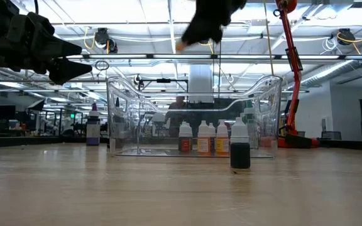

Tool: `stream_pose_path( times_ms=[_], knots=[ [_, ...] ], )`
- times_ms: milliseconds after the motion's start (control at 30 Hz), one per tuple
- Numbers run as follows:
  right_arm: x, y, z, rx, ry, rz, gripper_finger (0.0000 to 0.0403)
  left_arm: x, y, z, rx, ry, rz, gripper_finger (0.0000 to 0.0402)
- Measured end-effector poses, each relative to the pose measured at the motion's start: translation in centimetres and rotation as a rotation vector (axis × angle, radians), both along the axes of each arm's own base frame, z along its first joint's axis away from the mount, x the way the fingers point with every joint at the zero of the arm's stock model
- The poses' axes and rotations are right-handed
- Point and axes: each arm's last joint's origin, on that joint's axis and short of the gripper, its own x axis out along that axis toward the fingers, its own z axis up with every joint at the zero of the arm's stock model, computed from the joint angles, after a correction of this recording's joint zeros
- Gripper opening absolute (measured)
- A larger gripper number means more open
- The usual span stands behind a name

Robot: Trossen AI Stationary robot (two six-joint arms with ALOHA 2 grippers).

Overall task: Pick & Place food coloring
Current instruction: Put the orange food coloring bottle into the transparent bin

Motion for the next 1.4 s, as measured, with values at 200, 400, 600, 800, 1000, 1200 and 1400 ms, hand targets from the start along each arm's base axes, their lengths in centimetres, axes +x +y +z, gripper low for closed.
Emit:
stream_pose_path(
  times_ms=[200,400,600,800,1000,1200,1400],
  knots=[
    [2.0,-1.1,-5.5,0.004,0.246,-0.021,0.0054,0.0,0.0,0.0,0.0,0.0,0.0,0.0379],
    [3.1,-1.3,-9.2,0.004,0.372,-0.026,0.0054,0.0,0.0,0.0,0.0,0.0,0.0,0.0379],
    [3.7,-1.4,-11.0,0.002,0.424,-0.025,0.0054,0.0,0.0,0.0,0.0,0.0,0.0,0.0379],
    [3.8,-1.5,-11.0,-0.004,0.415,-0.021,0.0054,0.0,0.0,0.0,0.0,0.0,0.0,0.0379],
    [3.8,-1.6,-10.7,-0.008,0.395,-0.019,0.0054,0.0,0.0,0.0,0.0,0.0,0.0,0.0379],
    [3.6,-1.5,-10.2,-0.008,0.385,-0.018,0.0054,0.0,0.0,0.0,0.0,0.0,0.0,0.0379],
    [3.3,-1.5,-8.9,-0.009,0.335,-0.019,0.0054,0.0,0.0,0.0,0.0,0.0,0.0,0.0379]
  ],
)
